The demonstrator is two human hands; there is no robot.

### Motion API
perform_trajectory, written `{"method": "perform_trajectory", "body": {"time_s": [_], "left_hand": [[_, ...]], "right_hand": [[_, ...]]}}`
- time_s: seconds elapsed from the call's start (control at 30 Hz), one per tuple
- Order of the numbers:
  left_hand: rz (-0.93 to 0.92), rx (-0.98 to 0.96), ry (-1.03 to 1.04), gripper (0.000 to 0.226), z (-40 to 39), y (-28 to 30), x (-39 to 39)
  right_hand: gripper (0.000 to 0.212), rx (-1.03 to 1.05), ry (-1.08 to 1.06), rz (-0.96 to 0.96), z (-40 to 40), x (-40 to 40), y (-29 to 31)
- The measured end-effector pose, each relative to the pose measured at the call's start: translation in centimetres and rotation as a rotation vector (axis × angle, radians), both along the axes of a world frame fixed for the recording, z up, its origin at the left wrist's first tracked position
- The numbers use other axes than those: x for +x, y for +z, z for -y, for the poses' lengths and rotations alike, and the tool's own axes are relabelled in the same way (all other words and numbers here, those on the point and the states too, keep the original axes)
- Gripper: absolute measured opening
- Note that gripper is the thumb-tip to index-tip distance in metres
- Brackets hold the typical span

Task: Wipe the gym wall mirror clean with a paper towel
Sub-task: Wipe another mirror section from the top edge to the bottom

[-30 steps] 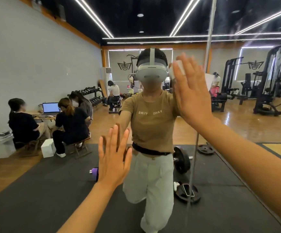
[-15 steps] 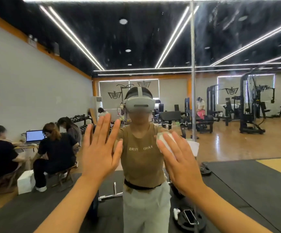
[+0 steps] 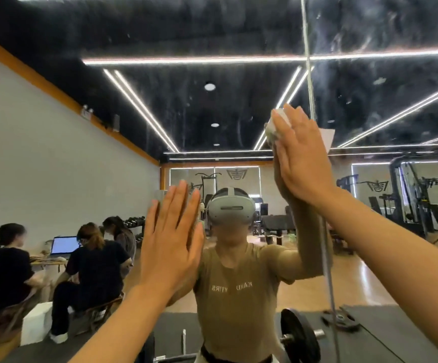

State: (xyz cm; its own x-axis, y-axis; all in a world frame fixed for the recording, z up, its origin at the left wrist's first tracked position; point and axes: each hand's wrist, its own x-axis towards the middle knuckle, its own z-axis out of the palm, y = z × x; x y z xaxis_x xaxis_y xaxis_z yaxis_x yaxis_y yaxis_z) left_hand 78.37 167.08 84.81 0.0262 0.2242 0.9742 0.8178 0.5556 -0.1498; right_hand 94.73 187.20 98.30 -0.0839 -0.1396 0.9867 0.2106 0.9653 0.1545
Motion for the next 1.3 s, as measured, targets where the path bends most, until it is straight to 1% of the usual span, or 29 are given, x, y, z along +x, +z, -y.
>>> {"method": "perform_trajectory", "body": {"time_s": [0.07, 0.27, 0.37, 0.47, 0.57, 0.63, 0.77, 0.9, 0.97, 1.0, 1.07, 1.1, 1.17, 1.23, 1.3], "left_hand": [[0.028, 0.021, 0.008, 0.063, 0.6, -1.7, -0.4], [0.067, 0.043, 0.040, 0.062, 2.6, -7.2, -2.2], [0.086, 0.004, 0.026, 0.064, 2.7, -9.1, -2.0], [0.115, -0.021, 0.032, 0.068, 2.6, -9.6, -2.0], [0.079, 0.001, 0.066, 0.067, 2.2, -9.8, -2.3], [0.038, 0.027, 0.080, 0.066, 1.8, -10.0, -2.4], [-0.008, 0.100, 0.105, 0.064, 0.9, -10.1, -2.6], [-0.047, 0.120, 0.122, 0.063, 0.7, -10.2, -3.1], [-0.063, 0.126, 0.136, 0.062, 0.6, -10.2, -3.1], [-0.065, 0.128, 0.138, 0.062, 0.6, -10.2, -3.2], [-0.058, 0.126, 0.133, 0.062, 0.7, -10.2, -3.2], [-0.053, 0.122, 0.127, 0.062, 0.7, -10.2, -3.2], [-0.039, 0.103, 0.126, 0.062, 0.8, -10.3, -3.1], [-0.016, 0.067, 0.115, 0.062, 1.1, -10.2, -2.8], [-0.005, 0.037, 0.059, 0.062, 1.8, -10.2, -2.6]], "right_hand": [[0.050, 0.041, 0.007, 0.019, 0.0, 0.1, -3.0], [0.047, 0.156, 0.009, 0.079, 0.7, 0.5, -15.8], [0.046, 0.249, 0.008, 0.165, 0.4, 1.0, -20.7], [0.050, 0.373, -0.020, 0.309, -0.6, 1.5, -24.2], [0.049, 0.418, -0.061, 0.399, -1.0, 2.0, -23.3], [0.047, 0.406, -0.052, 0.384, -0.4, 1.6, -20.7], [0.047, 0.364, -0.050, 0.273, 2.3, -1.1, -12.3], [0.047, 0.224, -0.046, 0.133, 4.3, -3.3, -1.7], [0.055, 0.117, -0.058, 0.040, 4.9, -4.0, 1.6], [0.058, 0.075, -0.057, 0.000, 5.3, -4.4, 2.2], [0.058, 0.081, -0.052, -0.042, 5.9, -5.5, 1.6], [0.055, 0.143, -0.046, -0.029, 6.2, -5.9, 0.5], [0.051, 0.317, 0.009, 0.069, 6.4, -6.2, -2.8], [0.052, 0.398, 0.072, 0.213, 6.4, -6.3, -7.4], [0.056, 0.468, 0.087, 0.331, 6.4, -5.9, -12.2]]}}
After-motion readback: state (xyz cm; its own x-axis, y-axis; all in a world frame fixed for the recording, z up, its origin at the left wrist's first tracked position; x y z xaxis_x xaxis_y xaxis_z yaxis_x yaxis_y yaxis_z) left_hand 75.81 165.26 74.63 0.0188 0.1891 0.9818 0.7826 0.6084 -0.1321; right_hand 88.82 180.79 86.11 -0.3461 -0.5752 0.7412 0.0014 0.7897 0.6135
